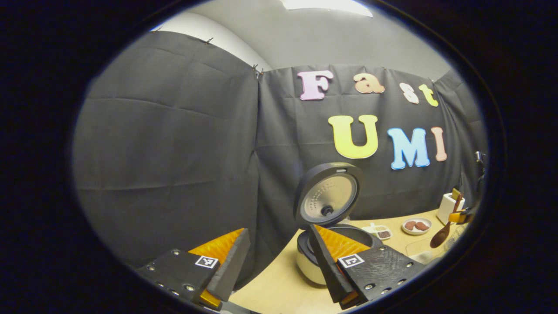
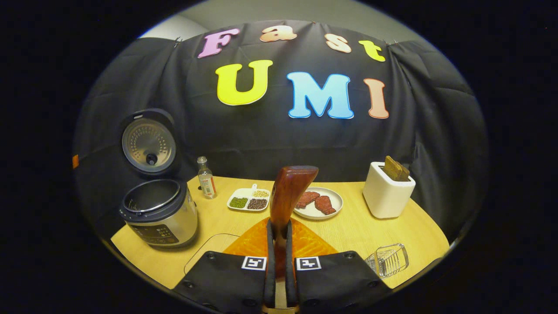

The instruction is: Close the left gripper, press the button to open the rice cooker; take a wooden spoon from the chopstick holder with the right hand, scoop a spoonful of rice and pour it into the rice cooker, then put the wooden spoon back into the chopstick holder.

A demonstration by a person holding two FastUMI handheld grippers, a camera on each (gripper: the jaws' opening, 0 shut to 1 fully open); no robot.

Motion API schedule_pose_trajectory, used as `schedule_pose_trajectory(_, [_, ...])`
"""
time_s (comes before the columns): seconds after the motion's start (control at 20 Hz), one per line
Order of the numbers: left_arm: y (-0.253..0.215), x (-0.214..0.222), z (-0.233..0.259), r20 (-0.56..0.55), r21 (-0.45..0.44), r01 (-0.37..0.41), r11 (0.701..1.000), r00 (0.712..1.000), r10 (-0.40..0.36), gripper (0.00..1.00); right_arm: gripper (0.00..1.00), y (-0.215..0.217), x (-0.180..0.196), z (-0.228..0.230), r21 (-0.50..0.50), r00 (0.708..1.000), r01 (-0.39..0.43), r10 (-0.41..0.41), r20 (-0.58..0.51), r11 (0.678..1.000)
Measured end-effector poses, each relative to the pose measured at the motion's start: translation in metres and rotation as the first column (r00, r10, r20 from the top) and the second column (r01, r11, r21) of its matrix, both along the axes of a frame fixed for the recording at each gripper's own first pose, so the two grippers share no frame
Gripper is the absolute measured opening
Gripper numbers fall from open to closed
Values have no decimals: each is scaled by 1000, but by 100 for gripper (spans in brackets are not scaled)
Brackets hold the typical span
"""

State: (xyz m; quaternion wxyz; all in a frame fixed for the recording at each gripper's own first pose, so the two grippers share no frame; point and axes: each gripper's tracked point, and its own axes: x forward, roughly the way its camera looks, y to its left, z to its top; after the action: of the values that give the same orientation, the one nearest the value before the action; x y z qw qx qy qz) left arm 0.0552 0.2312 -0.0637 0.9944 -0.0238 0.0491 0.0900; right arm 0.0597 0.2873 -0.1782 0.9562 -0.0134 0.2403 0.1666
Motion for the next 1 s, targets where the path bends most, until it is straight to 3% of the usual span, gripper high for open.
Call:
schedule_pose_trajectory(0.3, [22,-3,-9,-21,-4,-21,1000,1000,21,83,11,29,-2,-35,-133,998,-38,44,40,990])
schedule_pose_trajectory(0.5, [26,-3,-12,-26,2,-26,1000,999,26,83,11,51,-8,-52,-166,996,-66,75,45,984])
schedule_pose_trajectory(1.0, [12,0,-15,-38,-9,-13,1000,999,12,83,11,91,-30,-64,-67,991,-135,133,-35,989])
